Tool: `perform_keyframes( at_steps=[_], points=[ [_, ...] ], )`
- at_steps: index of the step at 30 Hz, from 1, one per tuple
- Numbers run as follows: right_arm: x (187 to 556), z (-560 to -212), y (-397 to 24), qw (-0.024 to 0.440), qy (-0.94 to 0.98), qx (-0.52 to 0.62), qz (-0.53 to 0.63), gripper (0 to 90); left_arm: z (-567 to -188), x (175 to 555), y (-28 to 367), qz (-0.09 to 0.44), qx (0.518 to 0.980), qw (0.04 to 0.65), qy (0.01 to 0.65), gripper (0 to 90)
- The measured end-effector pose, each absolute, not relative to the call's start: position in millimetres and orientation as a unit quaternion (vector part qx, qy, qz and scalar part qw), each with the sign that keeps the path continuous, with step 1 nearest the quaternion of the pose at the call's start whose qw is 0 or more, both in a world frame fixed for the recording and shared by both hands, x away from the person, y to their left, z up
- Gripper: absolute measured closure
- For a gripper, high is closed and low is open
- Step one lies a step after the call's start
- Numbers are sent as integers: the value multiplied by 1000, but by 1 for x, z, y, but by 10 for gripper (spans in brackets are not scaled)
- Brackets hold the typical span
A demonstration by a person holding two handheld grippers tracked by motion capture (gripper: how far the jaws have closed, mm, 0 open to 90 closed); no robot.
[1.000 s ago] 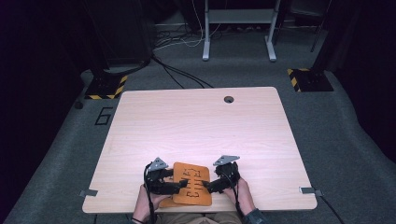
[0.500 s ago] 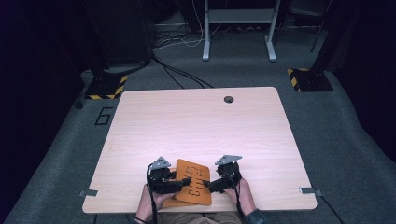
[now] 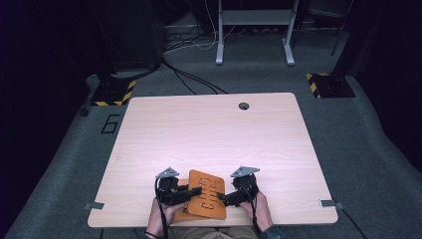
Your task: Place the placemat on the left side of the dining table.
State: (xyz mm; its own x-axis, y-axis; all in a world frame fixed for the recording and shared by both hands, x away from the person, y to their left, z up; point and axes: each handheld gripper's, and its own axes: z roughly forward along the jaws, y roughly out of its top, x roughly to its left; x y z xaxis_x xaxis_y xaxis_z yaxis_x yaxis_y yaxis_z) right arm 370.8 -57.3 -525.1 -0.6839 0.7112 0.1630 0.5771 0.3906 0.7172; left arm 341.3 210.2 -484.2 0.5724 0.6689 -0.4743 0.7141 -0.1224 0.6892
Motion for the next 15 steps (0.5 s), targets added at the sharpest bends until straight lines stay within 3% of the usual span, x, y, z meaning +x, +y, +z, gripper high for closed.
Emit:
perform_keyframes(
  at_steps=[9, 15],
  points=[
    [359, -521, -64, 128, 818, 372, 420, 0, -482, 344, 211, -47, 723, 515, 459, 778],
    [349, -516, -92, 149, 792, 380, 454, 0, -476, 344, 208, -67, 711, 538, 447, 829]
  ],
)
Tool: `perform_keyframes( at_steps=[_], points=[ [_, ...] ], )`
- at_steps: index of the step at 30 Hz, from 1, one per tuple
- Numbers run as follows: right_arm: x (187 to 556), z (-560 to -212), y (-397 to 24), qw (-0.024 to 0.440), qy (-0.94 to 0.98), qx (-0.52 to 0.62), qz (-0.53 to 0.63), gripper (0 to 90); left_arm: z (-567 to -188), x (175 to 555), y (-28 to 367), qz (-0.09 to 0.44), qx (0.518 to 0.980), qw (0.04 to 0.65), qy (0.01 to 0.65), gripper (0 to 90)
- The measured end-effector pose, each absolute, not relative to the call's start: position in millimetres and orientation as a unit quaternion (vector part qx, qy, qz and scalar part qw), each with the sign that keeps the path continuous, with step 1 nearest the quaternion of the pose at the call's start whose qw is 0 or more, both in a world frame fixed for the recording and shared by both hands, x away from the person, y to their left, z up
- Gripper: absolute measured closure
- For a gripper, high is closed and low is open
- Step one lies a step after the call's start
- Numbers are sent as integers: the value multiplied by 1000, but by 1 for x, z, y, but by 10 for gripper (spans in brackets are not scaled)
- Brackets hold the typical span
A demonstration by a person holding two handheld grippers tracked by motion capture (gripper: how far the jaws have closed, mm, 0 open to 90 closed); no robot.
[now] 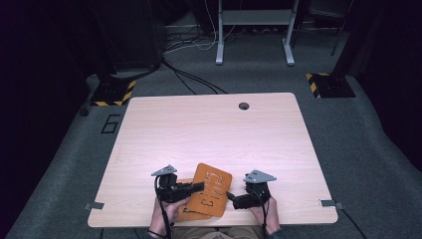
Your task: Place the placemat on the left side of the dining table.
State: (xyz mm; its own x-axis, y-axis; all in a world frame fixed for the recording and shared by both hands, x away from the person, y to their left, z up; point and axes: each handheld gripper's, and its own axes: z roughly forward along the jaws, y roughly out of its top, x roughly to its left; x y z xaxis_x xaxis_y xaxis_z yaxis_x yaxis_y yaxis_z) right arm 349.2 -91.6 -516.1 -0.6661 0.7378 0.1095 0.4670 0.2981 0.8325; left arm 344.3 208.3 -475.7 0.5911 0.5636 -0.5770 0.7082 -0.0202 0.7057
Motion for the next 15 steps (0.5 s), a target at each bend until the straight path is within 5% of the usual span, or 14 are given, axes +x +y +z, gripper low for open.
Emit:
perform_keyframes(
  at_steps=[15],
  points=[
    [357, -512, -160, 214, 763, 449, 413, 7, -460, 342, 208, -54, 708, 554, 435, 859]
  ],
)
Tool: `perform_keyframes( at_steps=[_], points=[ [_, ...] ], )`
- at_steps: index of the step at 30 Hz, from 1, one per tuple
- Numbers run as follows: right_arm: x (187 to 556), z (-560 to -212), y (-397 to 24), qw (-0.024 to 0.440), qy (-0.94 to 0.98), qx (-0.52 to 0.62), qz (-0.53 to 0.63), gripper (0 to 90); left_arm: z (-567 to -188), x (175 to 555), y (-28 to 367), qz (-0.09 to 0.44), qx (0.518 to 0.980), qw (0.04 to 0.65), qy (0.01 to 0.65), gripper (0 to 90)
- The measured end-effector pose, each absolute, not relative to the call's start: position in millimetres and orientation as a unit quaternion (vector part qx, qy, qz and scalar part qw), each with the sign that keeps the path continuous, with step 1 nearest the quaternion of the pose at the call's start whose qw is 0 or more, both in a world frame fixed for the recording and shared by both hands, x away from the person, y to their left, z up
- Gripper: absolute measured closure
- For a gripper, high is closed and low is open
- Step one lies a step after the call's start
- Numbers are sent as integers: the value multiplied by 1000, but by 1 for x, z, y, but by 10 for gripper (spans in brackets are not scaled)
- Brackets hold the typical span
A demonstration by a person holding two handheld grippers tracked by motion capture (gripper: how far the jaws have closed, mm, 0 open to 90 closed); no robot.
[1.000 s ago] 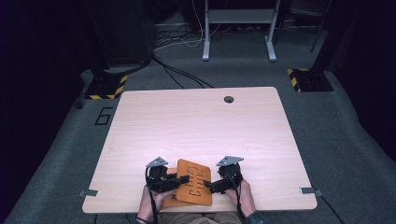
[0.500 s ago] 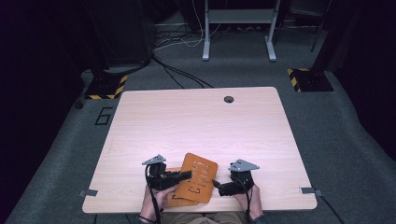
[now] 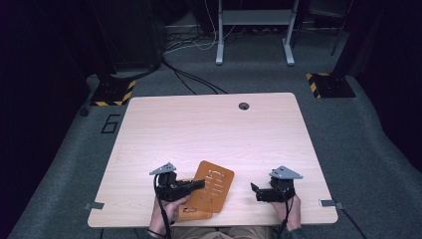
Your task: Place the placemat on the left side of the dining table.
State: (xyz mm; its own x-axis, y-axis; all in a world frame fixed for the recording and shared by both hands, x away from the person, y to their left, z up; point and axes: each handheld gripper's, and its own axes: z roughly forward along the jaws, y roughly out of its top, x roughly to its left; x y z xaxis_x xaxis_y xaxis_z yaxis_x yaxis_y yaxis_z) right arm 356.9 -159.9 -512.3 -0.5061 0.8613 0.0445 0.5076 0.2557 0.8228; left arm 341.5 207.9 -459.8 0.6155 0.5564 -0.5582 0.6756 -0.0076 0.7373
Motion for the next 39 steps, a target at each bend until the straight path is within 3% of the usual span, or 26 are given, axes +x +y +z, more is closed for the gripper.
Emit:
perform_keyframes(
  at_steps=[11, 20, 25, 39],
  points=[
    [370, -521, -201, 234, 746, 497, 377, 26, -442, 344, 226, -29, 699, 567, 435, 860],
    [374, -528, -189, 243, 776, 487, 320, 44, -435, 349, 240, -12, 691, 570, 445, 859],
    [378, -529, -194, 214, 773, 497, 332, 48, -431, 351, 248, -5, 686, 571, 451, 859],
    [378, -529, -193, 214, 772, 498, 332, 48, -421, 357, 271, 23, 676, 570, 467, 859]
  ],
)
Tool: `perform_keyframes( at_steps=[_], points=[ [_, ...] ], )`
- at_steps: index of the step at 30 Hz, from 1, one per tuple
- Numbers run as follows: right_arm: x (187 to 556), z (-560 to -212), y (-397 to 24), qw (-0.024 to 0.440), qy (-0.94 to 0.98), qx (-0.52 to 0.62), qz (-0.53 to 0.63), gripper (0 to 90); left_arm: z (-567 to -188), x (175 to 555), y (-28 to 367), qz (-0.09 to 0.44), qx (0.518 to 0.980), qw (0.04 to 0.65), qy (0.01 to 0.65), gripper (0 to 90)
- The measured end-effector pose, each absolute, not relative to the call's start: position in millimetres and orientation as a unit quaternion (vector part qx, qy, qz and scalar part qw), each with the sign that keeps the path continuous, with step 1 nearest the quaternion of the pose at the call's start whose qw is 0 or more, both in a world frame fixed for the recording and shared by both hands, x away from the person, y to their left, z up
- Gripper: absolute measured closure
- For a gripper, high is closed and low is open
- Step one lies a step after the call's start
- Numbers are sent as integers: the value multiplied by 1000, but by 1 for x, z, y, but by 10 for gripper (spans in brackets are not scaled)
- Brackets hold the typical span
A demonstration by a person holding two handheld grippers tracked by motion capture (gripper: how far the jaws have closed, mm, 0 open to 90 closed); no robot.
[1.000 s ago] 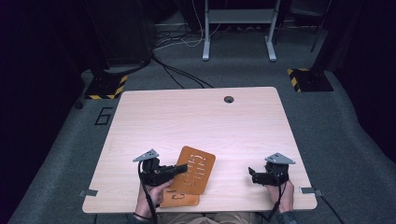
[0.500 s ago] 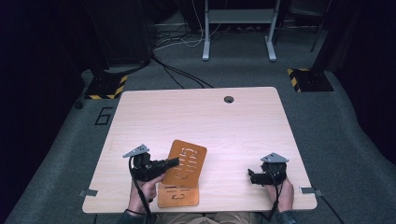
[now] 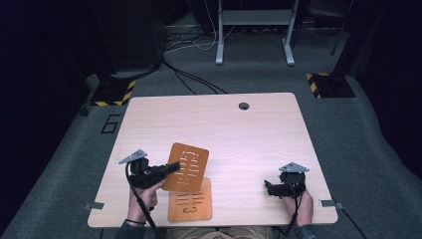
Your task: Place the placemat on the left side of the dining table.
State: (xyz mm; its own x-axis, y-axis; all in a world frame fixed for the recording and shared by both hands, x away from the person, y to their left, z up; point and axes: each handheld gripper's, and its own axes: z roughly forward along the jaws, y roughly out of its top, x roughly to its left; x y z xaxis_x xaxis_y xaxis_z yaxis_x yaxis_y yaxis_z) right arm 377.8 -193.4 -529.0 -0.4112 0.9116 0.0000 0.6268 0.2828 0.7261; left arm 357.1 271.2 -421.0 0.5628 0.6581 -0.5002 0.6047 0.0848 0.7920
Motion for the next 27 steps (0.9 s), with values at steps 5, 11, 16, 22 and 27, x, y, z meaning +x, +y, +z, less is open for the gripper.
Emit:
perform_keyframes(
  at_steps=[5, 11, 16, 22, 27],
  points=[
    [378, -529, -193, 215, 771, 499, 332, 47, -418, 359, 276, 30, 675, 567, 471, 859],
    [378, -529, -194, 217, 770, 500, 331, 47, -414, 363, 287, 44, 670, 565, 479, 859],
    [378, -529, -194, 217, 770, 500, 331, 47, -411, 365, 294, 53, 669, 563, 483, 859],
    [378, -529, -194, 217, 770, 501, 331, 48, -409, 371, 302, 59, 665, 559, 492, 859],
    [378, -529, -194, 217, 769, 502, 331, 48, -407, 375, 307, 62, 664, 555, 497, 859]
  ],
)
